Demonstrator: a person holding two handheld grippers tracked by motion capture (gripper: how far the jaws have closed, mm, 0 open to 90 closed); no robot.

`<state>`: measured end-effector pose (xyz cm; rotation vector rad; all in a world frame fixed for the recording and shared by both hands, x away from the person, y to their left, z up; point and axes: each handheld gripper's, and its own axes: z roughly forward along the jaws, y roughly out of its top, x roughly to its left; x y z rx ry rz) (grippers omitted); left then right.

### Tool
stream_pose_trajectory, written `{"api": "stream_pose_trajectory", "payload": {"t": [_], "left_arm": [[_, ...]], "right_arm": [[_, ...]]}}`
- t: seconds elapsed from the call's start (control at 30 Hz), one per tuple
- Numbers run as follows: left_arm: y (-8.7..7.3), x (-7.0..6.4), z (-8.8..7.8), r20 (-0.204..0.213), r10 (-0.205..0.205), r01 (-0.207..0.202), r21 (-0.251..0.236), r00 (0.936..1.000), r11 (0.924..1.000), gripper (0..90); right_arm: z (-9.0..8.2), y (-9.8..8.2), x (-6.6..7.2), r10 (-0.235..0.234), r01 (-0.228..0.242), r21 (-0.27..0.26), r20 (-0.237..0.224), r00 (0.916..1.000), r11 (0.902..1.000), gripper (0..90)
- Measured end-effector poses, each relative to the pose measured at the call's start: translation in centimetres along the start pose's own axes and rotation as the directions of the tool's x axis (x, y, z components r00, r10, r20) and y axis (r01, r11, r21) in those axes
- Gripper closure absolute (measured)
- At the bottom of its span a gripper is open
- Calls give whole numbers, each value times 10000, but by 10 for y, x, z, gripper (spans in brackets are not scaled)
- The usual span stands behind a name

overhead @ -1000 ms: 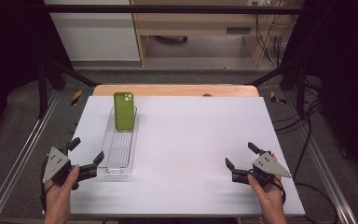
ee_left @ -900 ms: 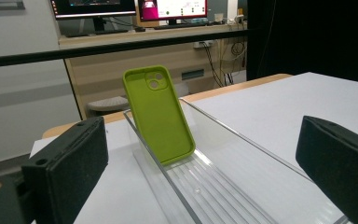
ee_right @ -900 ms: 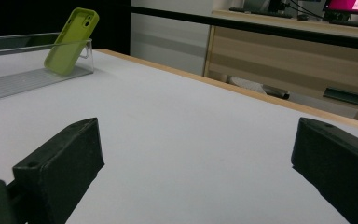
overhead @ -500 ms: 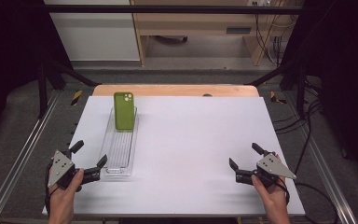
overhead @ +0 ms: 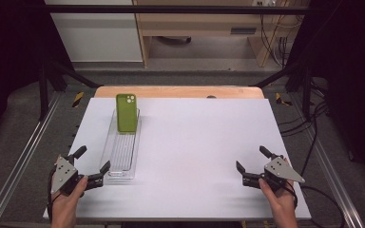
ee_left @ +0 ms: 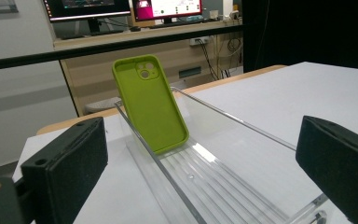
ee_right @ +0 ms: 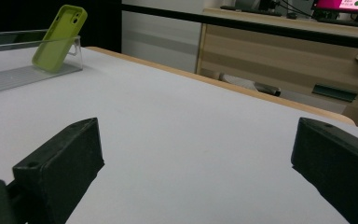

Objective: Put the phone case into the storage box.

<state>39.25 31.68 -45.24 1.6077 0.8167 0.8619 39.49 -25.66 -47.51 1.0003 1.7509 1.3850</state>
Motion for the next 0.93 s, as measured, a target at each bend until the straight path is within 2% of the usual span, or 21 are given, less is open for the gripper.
{"api": "stream_pose_trajectory", "payload": {"t": [0.23, 0.4, 0.7, 0.77, 0.93], "left_arm": [[-3, -1, 0, 127, -54, 55, -77, 9999, 10000, 15], [-8, -2, 2, 214, -367, 370, -144, 9991, 9992, 14], [-16, 2, 2, -252, -973, 961, -450, 9949, 9944, 15], [-16, 3, 3, -356, -936, 920, -432, 9950, 9948, 15], [-20, 0, 7, -283, -838, 832, -238, 9961, 9963, 15]], "right_arm": [[-4, -1, -4, 22, -22, -14, 123, 9999, 10000, 22], [-6, -3, -7, 2, -3, 36, 202, 9998, 10000, 22], [-9, -7, -12, -170, 167, 89, 357, 9992, 9998, 22], [-8, -9, -12, -180, 178, 58, 379, 9991, 9998, 22], [-4, -13, -13, -243, 239, 90, 483, 9985, 9997, 19]]}}
